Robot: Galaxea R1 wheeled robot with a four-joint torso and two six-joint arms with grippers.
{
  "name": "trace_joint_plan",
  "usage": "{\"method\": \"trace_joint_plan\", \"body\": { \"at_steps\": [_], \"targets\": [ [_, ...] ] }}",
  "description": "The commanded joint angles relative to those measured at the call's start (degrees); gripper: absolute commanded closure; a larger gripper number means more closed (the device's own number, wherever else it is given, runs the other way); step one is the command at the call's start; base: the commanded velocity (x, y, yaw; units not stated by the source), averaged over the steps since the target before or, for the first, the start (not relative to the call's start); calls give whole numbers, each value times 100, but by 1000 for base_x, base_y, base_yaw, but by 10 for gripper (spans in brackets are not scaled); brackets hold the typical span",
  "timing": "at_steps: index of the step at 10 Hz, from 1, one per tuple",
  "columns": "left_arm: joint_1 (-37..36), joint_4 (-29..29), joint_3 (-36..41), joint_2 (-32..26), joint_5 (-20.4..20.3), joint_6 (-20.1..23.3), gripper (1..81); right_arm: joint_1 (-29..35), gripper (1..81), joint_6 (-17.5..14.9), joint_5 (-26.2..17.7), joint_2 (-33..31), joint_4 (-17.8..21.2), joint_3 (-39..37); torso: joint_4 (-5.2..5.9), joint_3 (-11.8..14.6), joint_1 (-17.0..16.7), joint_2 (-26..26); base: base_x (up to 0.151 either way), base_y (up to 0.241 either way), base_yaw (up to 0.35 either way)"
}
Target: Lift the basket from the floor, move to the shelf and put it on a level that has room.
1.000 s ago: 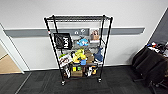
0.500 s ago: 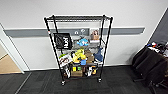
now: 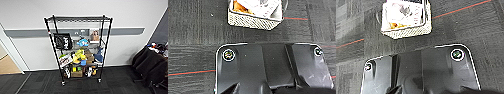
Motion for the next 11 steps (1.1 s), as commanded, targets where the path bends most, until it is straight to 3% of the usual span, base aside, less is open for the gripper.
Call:
{"method": "trace_joint_plan", "body": {
  "at_steps": [1, 9, 10, 11],
  "targets": [
    [-303, -15, 319, -212, 300, 11, 10, 354, 10, 12, -261, -63, 37, 75, 0, 0, 354, -547, 0, 0, 0],
    [-435, -50, 329, -309, 291, -182, 10, 336, 10, 21, -261, -63, 37, 93, 0, 0, 1300, -2059, 0, 0, 0],
    [-478, -50, 329, -292, 291, -243, 10, 345, 10, 21, -261, -71, 46, 75, 0, -497, 1421, -2251, 0, 0, 0],
    [-522, -42, 329, -275, 300, -288, 10, 363, 10, 21, -261, -80, 46, 84, 0, -558, 1532, -2435, 0, 0, 0]
  ]
}}
